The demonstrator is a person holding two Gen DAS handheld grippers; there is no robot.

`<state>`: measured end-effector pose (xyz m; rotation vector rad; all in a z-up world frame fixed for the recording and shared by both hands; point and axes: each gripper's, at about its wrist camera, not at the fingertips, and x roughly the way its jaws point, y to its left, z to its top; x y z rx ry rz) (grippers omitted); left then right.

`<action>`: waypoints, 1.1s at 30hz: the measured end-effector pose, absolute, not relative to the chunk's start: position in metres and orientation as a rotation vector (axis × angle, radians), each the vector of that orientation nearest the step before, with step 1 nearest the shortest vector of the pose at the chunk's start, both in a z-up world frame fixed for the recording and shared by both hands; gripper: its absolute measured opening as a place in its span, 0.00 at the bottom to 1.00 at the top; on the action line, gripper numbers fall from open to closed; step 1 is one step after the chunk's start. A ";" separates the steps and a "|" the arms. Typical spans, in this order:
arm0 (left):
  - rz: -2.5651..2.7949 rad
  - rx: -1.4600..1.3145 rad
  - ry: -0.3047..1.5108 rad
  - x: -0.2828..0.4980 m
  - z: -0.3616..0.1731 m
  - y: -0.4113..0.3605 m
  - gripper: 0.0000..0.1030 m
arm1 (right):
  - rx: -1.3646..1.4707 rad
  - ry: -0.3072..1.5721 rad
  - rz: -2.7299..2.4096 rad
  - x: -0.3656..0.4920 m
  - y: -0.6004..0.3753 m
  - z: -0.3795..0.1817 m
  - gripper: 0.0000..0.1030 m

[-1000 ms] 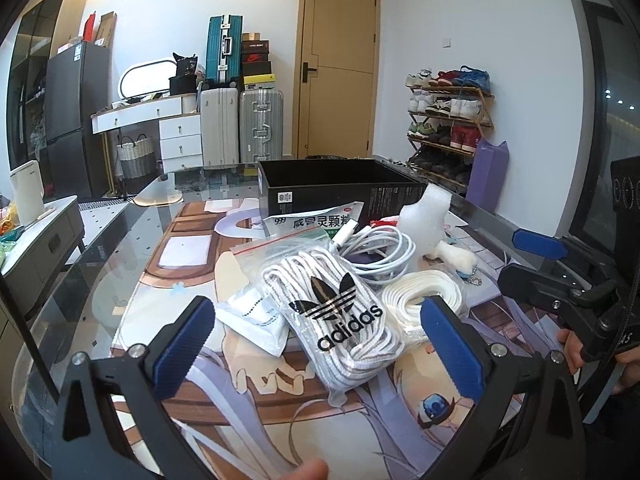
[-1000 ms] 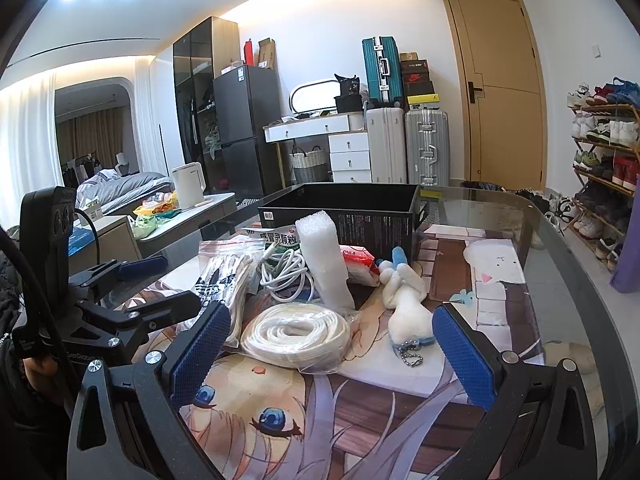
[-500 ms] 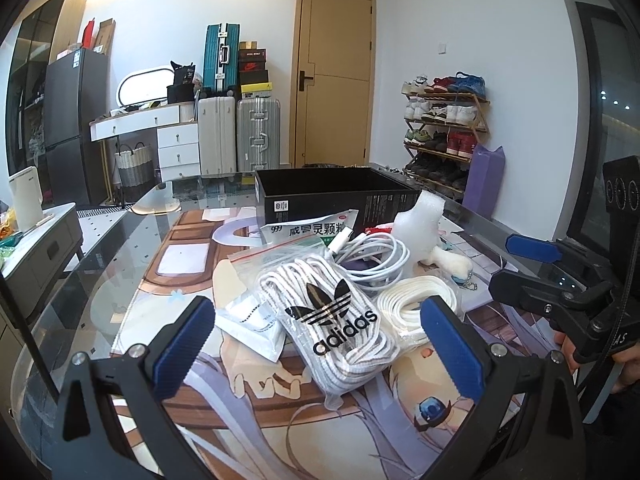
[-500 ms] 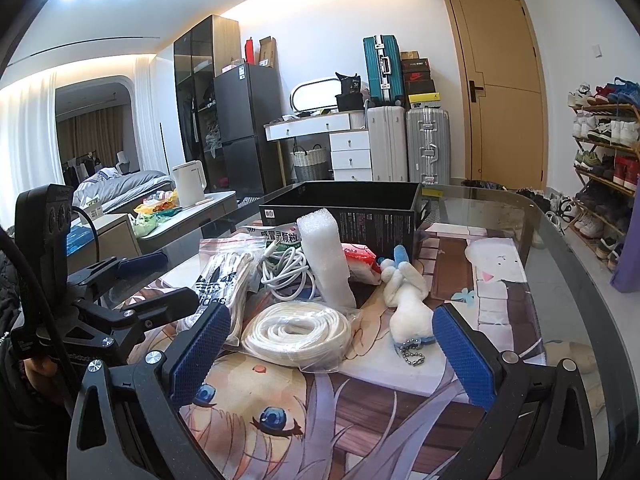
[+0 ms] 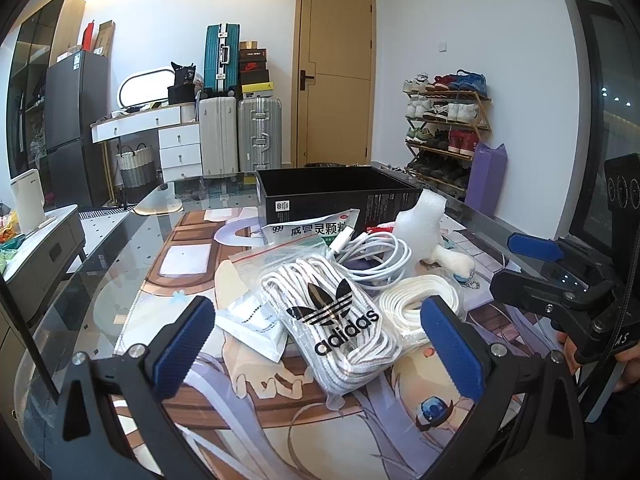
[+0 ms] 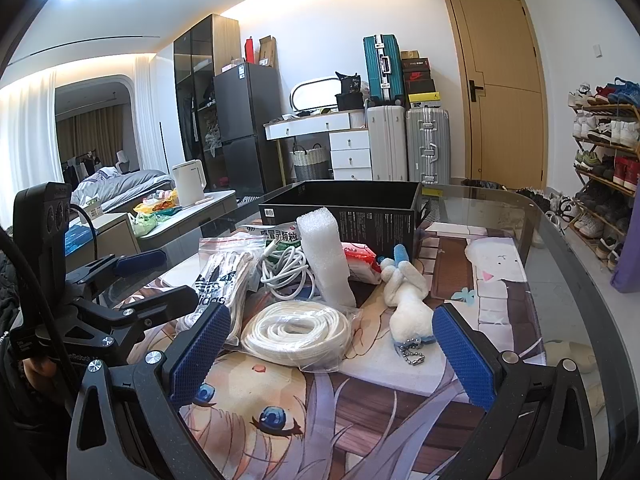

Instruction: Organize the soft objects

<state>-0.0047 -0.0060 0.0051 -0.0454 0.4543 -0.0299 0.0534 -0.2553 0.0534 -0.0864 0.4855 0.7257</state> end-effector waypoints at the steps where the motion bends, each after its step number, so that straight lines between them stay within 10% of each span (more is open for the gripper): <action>1: -0.029 -0.046 0.455 -0.005 0.005 -0.006 1.00 | -0.086 0.487 0.726 0.053 -0.255 0.053 1.00; 33: -0.022 -0.018 0.499 0.014 0.021 -0.012 1.00 | -0.131 0.571 0.675 0.076 -0.270 0.086 1.00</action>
